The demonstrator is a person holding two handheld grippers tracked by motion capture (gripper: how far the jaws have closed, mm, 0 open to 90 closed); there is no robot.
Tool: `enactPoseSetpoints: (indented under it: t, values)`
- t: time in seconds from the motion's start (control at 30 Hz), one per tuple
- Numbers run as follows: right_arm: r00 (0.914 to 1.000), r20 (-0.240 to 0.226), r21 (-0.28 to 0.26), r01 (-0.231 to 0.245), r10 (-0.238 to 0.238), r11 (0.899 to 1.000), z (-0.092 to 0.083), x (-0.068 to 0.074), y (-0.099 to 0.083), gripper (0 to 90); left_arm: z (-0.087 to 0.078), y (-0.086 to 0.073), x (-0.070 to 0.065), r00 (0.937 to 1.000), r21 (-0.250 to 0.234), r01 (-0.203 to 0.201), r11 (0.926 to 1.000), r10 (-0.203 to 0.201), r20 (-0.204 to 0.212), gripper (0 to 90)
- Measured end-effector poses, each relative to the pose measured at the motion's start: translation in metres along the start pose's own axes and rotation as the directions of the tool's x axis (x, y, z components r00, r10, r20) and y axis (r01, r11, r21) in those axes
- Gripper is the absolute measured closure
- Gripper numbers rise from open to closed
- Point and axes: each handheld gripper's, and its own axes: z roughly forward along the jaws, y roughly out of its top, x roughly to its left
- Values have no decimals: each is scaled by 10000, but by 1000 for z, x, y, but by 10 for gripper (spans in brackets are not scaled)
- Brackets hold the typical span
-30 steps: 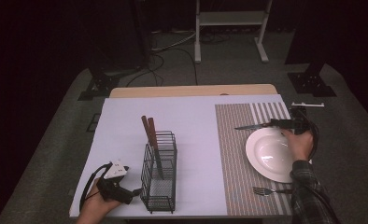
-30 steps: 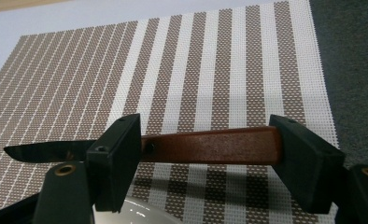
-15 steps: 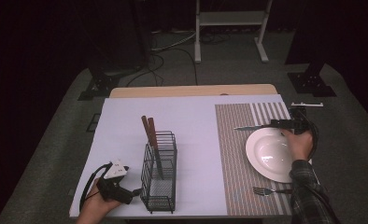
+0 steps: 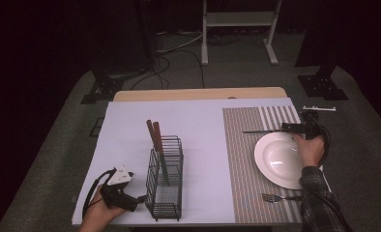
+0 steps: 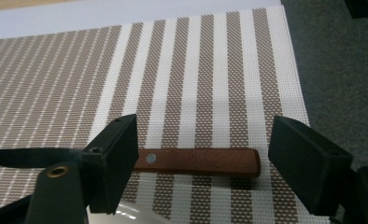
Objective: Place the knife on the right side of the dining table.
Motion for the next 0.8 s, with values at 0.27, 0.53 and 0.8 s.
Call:
enactPoseSetpoints:
  t: [0.27,0.53,0.8]
  values:
    - [9984,-408,-183,396,-403,9990,-10,10,4,190,0,0,0,10000,0,4,10000,-4,4,0]
    - [9873,-1182,-649,992,-1064,9929,-23,30,5,89,0,0,0,10000,-13,3,10000,-3,3,0]
    - [9490,-2026,-779,2305,-2418,9700,-36,78,-4,12,0,0,0,10000,-5,5,10000,-5,6,0]
